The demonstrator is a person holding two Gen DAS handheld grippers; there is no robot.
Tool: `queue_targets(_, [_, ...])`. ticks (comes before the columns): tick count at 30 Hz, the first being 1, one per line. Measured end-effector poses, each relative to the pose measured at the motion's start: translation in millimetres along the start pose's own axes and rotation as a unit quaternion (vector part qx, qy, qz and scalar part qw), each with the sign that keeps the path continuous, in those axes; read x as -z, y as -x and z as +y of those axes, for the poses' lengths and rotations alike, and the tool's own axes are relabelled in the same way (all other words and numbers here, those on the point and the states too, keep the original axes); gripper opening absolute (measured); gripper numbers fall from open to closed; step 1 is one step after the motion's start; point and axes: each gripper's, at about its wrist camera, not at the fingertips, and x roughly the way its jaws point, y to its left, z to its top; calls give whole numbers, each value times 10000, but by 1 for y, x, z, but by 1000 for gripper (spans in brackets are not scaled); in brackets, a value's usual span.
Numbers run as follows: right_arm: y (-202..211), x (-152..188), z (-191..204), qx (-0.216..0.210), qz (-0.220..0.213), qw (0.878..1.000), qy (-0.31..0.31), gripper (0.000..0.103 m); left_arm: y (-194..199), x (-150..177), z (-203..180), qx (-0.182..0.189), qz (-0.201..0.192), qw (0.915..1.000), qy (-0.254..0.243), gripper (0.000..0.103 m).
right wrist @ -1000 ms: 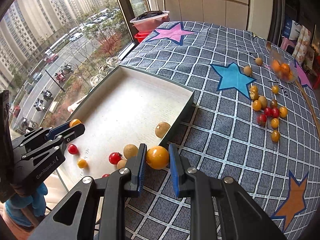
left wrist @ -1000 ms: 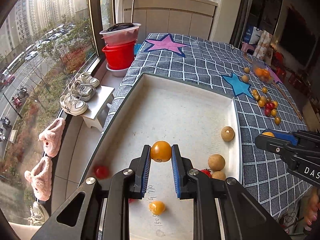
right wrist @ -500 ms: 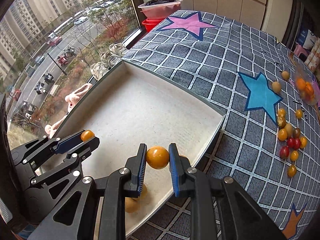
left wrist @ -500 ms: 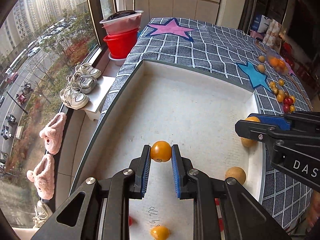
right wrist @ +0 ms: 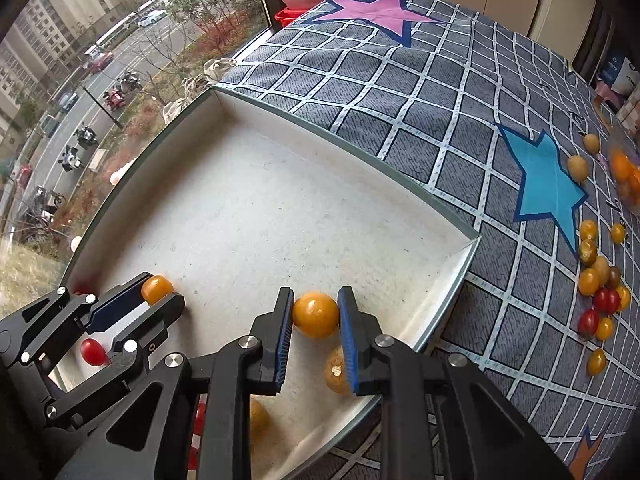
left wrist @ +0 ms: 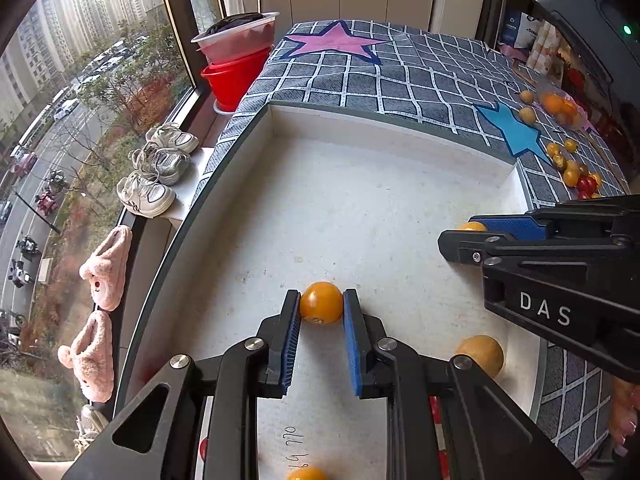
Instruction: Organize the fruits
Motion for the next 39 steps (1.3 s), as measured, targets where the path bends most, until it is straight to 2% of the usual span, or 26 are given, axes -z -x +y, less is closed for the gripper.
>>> queue_targets(4, [0,0,3,32,-8,10000,92,27,0,0,0,-12,5,10000,13,22])
queue_targets(6, [1,1,3,-62,3,10000,42,34,0,0,0,-42,14,10000,18,25])
queue_targets(7, [1,0,2,-110,16,9999,6,37,0,0,1,-65,22,10000,24,40])
queue_targets(8, [2,1,2,-160,2,9999,-26,42,1,0,2,-47,5,10000,49,71])
queue_targets(9, [5,1,2,-197,-28,9998,-37,45,4,1,3,-39,-78,9999,81,80])
queue_targets(11, [11,3,3,-196,-119,9997,-6,47,11,2,3,-42,-248,9997,62,81])
queue_targets(13, [19,4,5,-135,-214,9997,44,53,14,1,3,26,-208,9998,31,81])
queue_targets(18, [40,10,7,-125,-366,9992,63,77,20,7,3,-21,-110,9999,40,81])
queue_targets(20, [46,15,9,-97,-372,9992,106,82,23,12,4,2,-68,10000,43,81])
queue_targets(22, [52,22,11,-47,-384,9991,160,83,29,17,4,24,-121,9999,40,82])
queue_targets(23, [55,24,11,-9,-383,9991,171,85,32,20,4,39,-132,9999,46,95])
queue_targets(24, [55,27,11,42,-377,9992,161,88,36,23,5,64,-158,9998,67,103])
queue_targets(31, [66,46,3,184,-341,9993,-3,89,54,39,1,133,-200,9997,77,103])
queue_targets(36, [74,67,9,463,-376,9981,177,89,67,51,-5,-111,-212,9997,68,103])
queue_targets(39, [75,77,13,496,-335,9979,263,89,71,61,-7,-91,-144,9998,51,103])
